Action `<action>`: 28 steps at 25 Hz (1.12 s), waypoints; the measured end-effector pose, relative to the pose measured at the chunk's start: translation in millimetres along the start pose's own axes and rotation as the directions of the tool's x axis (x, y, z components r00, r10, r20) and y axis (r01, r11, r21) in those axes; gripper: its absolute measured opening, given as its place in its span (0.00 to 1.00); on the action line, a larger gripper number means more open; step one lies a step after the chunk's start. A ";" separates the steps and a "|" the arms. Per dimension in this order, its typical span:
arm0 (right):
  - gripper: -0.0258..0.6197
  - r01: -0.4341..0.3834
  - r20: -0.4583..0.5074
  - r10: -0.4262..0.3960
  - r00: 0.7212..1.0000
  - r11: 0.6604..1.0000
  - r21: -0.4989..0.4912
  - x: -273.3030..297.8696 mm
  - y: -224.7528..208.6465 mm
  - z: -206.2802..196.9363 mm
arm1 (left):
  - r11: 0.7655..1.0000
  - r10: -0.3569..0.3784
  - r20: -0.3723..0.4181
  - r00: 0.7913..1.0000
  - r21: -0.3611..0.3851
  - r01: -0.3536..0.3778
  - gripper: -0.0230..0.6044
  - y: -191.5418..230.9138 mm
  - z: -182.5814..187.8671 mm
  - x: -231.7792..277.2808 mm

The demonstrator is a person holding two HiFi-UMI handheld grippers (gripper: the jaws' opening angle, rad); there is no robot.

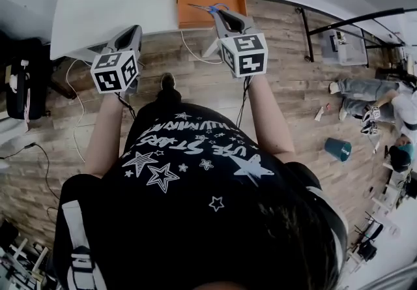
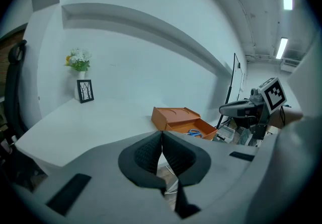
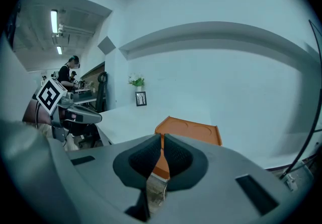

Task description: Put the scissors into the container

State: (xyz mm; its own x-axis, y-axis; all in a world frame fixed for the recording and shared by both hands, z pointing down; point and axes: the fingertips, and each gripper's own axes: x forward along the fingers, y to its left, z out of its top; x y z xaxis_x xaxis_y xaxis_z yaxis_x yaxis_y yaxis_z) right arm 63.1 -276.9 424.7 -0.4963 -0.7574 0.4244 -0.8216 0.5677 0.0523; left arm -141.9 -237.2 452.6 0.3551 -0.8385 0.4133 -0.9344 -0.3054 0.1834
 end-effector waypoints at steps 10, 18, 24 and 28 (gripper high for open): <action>0.12 -0.024 -0.016 0.024 1.000 1.000 0.008 -39.7 14.9 -27.5 | 1.000 0.017 -0.011 1.000 -0.019 -0.017 0.07 -32.0 -34.3 -41.2; 0.12 -0.046 -0.025 0.046 0.999 0.999 0.000 -61.6 27.7 -44.7 | 0.998 0.043 0.014 0.999 -0.040 -0.042 0.07 -46.7 -50.6 -69.6; 0.12 -0.060 -0.031 0.060 0.998 0.998 0.004 -77.6 44.2 -55.5 | 0.997 0.053 0.024 0.998 -0.054 -0.052 0.07 -54.7 -61.6 -93.0; 0.12 -0.068 -0.037 0.068 0.997 0.998 0.011 -87.7 49.8 -66.2 | 0.997 0.059 0.027 0.998 -0.059 -0.058 0.07 -62.4 -69.2 -103.6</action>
State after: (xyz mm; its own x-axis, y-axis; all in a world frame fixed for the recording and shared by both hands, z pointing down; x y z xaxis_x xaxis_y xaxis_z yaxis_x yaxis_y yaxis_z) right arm 84.3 -160.8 450.0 -0.5402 -0.7044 0.4605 -0.7892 0.6140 0.0133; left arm -118.4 -100.1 460.1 0.2982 -0.8672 0.3989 -0.9500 -0.2292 0.2119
